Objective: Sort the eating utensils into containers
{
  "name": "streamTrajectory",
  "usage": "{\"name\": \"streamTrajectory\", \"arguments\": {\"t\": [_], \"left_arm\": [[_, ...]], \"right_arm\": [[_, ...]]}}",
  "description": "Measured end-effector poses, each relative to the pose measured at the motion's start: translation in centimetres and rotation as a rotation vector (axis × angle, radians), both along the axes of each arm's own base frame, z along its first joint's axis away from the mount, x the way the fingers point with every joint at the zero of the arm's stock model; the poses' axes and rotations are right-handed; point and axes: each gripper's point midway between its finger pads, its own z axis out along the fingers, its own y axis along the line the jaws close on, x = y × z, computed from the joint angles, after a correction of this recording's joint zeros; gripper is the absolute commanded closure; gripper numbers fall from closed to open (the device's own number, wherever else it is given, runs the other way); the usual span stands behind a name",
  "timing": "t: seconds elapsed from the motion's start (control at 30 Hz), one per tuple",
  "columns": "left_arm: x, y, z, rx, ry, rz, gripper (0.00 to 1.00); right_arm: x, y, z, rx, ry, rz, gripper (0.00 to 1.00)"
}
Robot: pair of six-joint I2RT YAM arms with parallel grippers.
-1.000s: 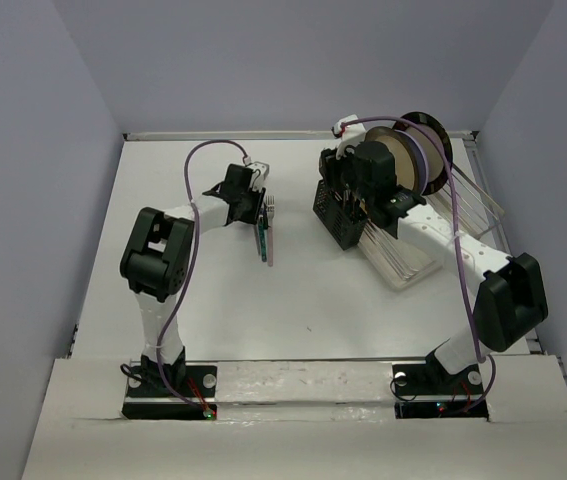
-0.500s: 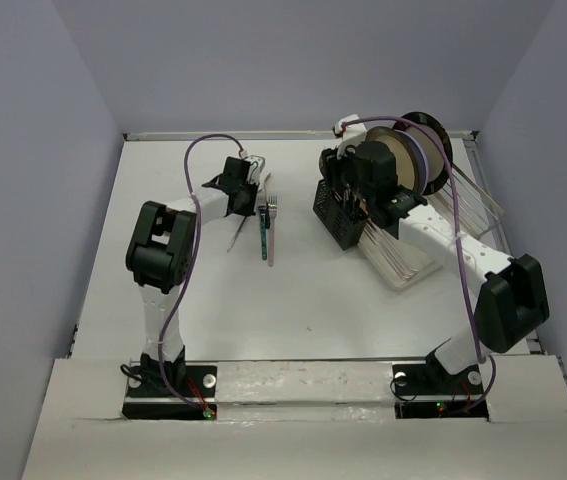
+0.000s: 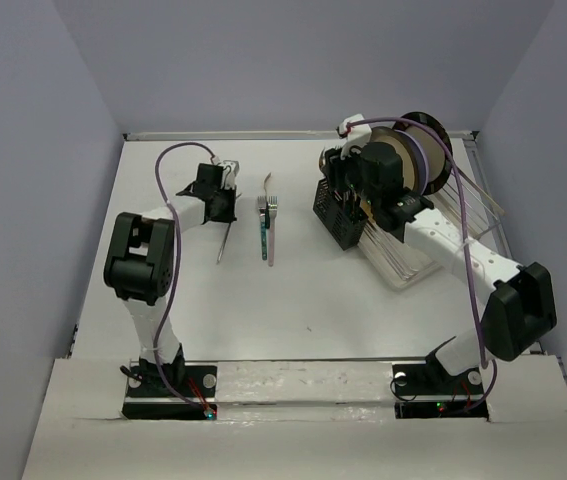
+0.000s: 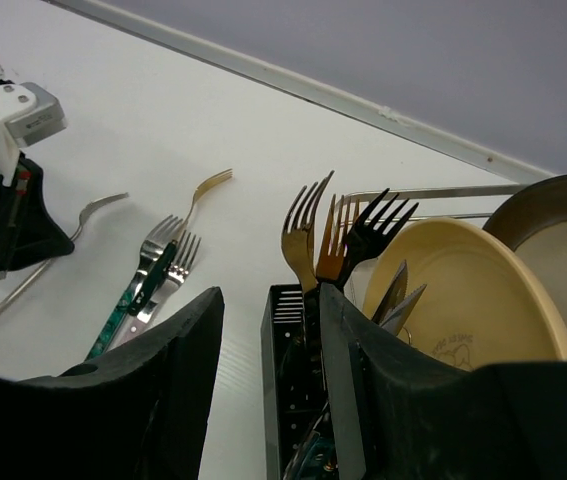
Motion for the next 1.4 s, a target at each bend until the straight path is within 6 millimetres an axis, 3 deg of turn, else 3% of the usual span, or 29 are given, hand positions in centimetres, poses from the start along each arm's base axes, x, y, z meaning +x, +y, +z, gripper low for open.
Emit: {"name": "streamTrajectory", "arguments": {"t": [0.13, 0.27, 0.33, 0.43, 0.5, 0.63, 0.73, 0.9, 0.97, 1.27, 1.4], "left_arm": [[-1.7, 0.6, 3.0, -0.045, -0.056, -0.013, 1.0], [-2.3, -0.9, 10.1, -0.13, -0.231, -0.104, 1.0], [-2.8, -2.1, 15.8, -0.195, -0.384, -0.183, 1.0], [-4.7, -3.6, 21.9, -0.26, -0.553, -0.285, 1.0], [-6.5, -4.6, 25.2, -0.291, -0.66, -0.356, 1.0], [-10.3, -7.2, 29.5, -0.338, -0.801, -0.498, 1.0], [-12.1, -9.1, 30.9, -0.373, -0.841, -0.589, 1.0], [-13.2, -10.7, 30.7, -0.399, -0.828, -0.653, 1.0], [-13.3, -10.9, 30.6, -0.402, -0.827, -0.659, 1.0], [-13.3, -10.9, 30.6, -0.402, -0.826, -0.658, 1.0], [-13.3, -10.9, 30.6, -0.402, -0.826, -0.658, 1.0]], "right_arm": [[-0.6, 0.5, 0.7, 0.014, -0.009, 0.033, 0.51], [-1.6, 2.2, 0.9, 0.029, -0.004, 0.107, 0.48], [-2.0, 2.8, 0.8, 0.034, 0.0, 0.142, 0.46], [-3.4, 4.7, 1.0, 0.059, 0.014, 0.26, 0.4], [-4.5, 5.9, 1.4, 0.098, 0.026, 0.344, 0.38], [-6.2, 7.7, 3.0, 0.178, 0.024, 0.467, 0.35], [-7.5, 9.0, 5.1, 0.263, -0.002, 0.559, 0.3], [-9.4, 10.6, 9.4, 0.413, -0.076, 0.702, 0.28], [-9.7, 11.0, 10.1, 0.446, -0.088, 0.734, 0.28], [-9.2, 12.6, 8.6, 0.525, -0.014, 0.776, 0.36], [-9.0, 12.8, 8.6, 0.553, 0.002, 0.773, 0.49]]}}
